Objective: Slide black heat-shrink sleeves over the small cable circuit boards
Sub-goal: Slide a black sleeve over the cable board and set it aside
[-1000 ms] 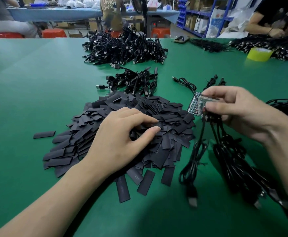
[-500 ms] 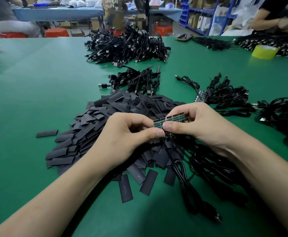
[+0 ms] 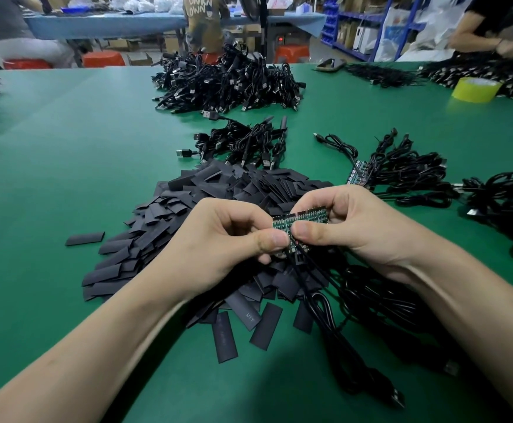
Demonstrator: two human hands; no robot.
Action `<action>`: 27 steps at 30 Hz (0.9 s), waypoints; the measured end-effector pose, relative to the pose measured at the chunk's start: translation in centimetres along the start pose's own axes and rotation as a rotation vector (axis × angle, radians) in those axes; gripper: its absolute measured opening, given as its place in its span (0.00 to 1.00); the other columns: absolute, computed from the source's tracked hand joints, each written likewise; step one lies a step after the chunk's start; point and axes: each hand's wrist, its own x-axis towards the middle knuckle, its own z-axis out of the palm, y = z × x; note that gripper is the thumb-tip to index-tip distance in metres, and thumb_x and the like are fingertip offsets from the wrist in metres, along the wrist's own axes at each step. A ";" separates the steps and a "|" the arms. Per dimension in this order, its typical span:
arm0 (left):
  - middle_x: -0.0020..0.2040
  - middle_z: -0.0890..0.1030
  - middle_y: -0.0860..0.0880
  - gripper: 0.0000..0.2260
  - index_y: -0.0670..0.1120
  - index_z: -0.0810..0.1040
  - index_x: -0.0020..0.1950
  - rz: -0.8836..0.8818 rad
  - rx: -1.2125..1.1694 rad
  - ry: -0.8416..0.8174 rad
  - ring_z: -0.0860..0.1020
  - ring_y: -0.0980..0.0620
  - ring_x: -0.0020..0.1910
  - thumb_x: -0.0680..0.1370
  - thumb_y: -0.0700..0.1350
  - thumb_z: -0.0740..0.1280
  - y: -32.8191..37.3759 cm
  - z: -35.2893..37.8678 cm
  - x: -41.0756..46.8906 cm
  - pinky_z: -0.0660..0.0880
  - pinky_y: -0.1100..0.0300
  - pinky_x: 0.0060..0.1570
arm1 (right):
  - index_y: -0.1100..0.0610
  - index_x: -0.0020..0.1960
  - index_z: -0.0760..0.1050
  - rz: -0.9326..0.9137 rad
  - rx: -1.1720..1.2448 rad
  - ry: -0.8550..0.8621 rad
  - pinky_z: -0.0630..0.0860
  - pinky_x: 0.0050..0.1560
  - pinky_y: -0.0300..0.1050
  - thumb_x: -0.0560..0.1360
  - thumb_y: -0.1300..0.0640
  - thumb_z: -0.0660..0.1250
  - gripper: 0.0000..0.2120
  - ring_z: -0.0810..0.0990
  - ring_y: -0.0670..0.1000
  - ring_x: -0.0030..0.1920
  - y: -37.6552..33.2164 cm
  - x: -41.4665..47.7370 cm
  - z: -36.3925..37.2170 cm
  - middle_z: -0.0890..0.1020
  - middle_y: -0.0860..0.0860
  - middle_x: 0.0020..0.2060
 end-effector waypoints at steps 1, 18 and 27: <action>0.31 0.82 0.49 0.04 0.50 0.86 0.36 0.000 -0.006 -0.001 0.78 0.57 0.30 0.71 0.45 0.76 0.0 0.0 0.0 0.75 0.67 0.36 | 0.53 0.43 0.86 -0.003 0.002 -0.002 0.78 0.42 0.34 0.65 0.52 0.78 0.08 0.81 0.46 0.37 0.0 0.0 0.0 0.85 0.53 0.39; 0.29 0.82 0.53 0.04 0.53 0.86 0.34 -0.005 -0.066 0.006 0.82 0.47 0.40 0.69 0.46 0.77 0.4 0.3 0.0 0.78 0.68 0.41 | 0.52 0.44 0.86 -0.006 0.048 0.051 0.80 0.41 0.37 0.66 0.55 0.80 0.08 0.83 0.47 0.37 -1.0 -0.5 -1.5 0.87 0.52 0.39; 0.35 0.82 0.46 0.07 0.50 0.86 0.37 0.101 0.051 0.129 0.76 0.54 0.36 0.68 0.51 0.80 0.4 0.2 0.0 0.71 0.65 0.37 | 0.48 0.53 0.83 0.000 -1.197 0.727 0.70 0.57 0.47 0.75 0.47 0.73 0.09 0.76 0.51 0.56 -1.5 -1.7 -6.2 0.79 0.49 0.52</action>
